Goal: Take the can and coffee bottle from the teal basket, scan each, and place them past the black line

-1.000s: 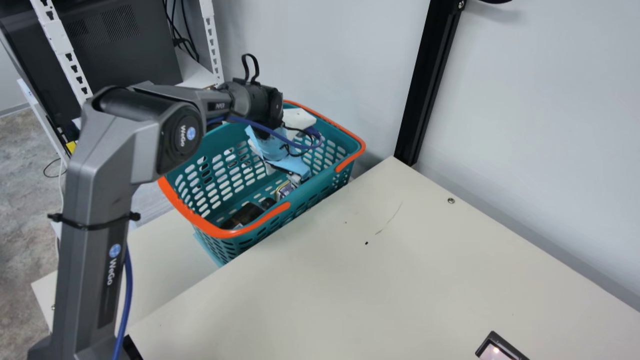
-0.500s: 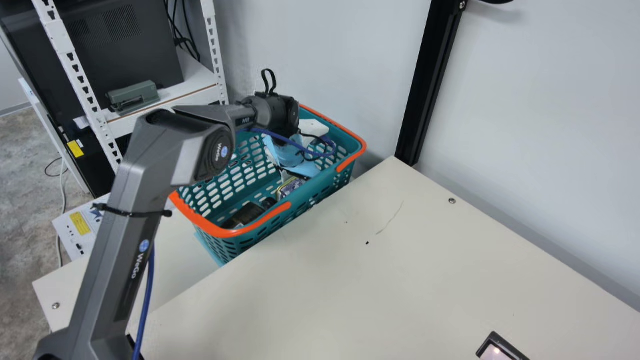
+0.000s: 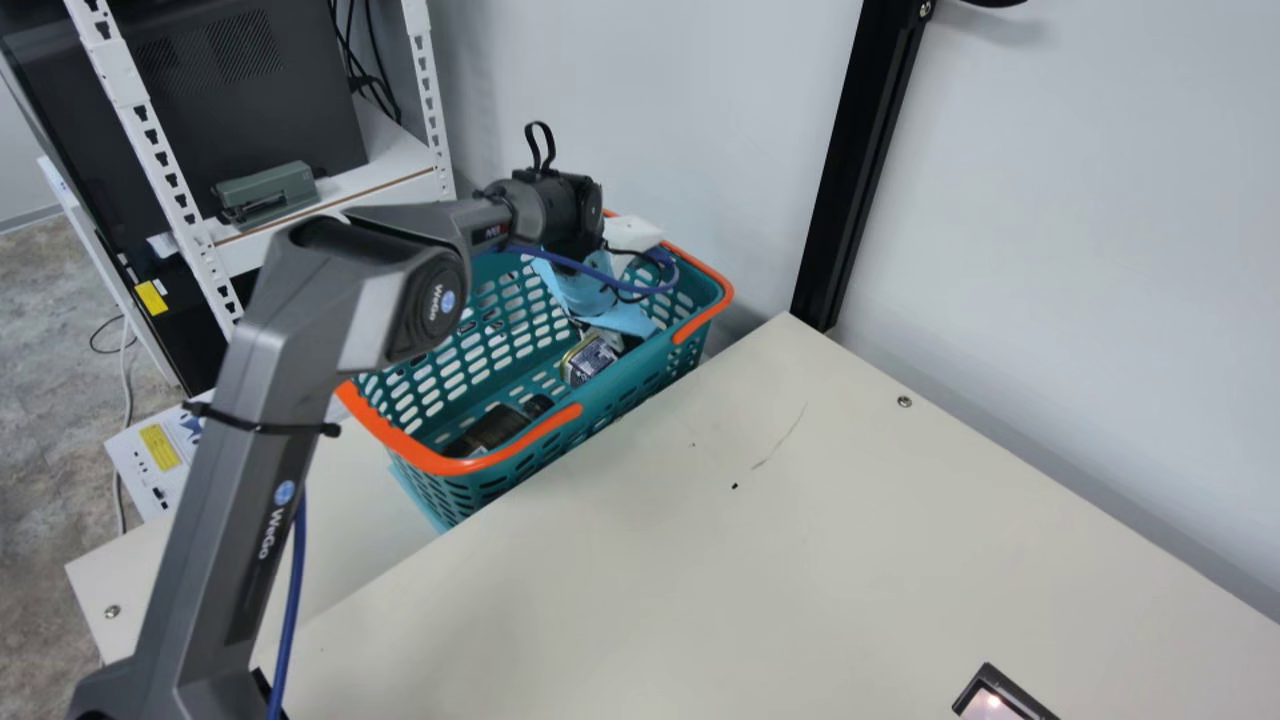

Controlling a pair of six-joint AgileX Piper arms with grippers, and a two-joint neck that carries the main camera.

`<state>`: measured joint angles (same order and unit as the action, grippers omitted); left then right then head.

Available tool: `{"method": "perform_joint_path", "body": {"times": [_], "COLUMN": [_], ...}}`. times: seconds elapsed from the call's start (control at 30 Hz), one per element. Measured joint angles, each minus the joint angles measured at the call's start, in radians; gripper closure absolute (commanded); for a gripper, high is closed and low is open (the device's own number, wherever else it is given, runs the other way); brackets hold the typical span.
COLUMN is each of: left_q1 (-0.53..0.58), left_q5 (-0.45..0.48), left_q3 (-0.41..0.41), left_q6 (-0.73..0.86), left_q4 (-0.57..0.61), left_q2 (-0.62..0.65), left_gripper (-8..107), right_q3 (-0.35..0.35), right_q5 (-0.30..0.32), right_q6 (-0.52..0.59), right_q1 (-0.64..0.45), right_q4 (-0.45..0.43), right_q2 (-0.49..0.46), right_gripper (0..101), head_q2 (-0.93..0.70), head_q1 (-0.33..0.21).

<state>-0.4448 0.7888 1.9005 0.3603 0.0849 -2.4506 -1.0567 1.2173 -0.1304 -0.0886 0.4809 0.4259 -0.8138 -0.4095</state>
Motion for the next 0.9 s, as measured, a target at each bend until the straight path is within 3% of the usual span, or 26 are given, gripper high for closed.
{"method": "perform_joint_path", "body": {"times": [0.37,0.57,0.73,0.9], "left_q1": [0.003,0.005,0.007,-0.006], "left_q5": [-0.109,-0.103,-0.041,0.093], "left_q3": [-0.349,-0.498,-0.547,-0.547], "left_q6": [-0.005,-0.055,-0.133,-0.234], "left_q4": [0.153,0.251,0.328,0.42], "left_q2": [0.408,0.672,0.852,0.999], "left_gripper": [89,89,89,89], "right_q3": [0.0,0.0,0.0,0.0], "right_q5": [0.0,0.0,0.0,0.0], "right_q6": [0.0,0.0,0.0,0.0], "right_q1": [0.0,0.0,0.0,0.0], "right_q4": [0.0,0.0,0.0,0.0], "right_q2": [0.0,0.0,0.0,0.0], "right_gripper": [0,0,0,0], "head_q2": [0.0,0.005,0.0,0.0], "head_q1": [0.0,0.0,0.0,0.0]}}
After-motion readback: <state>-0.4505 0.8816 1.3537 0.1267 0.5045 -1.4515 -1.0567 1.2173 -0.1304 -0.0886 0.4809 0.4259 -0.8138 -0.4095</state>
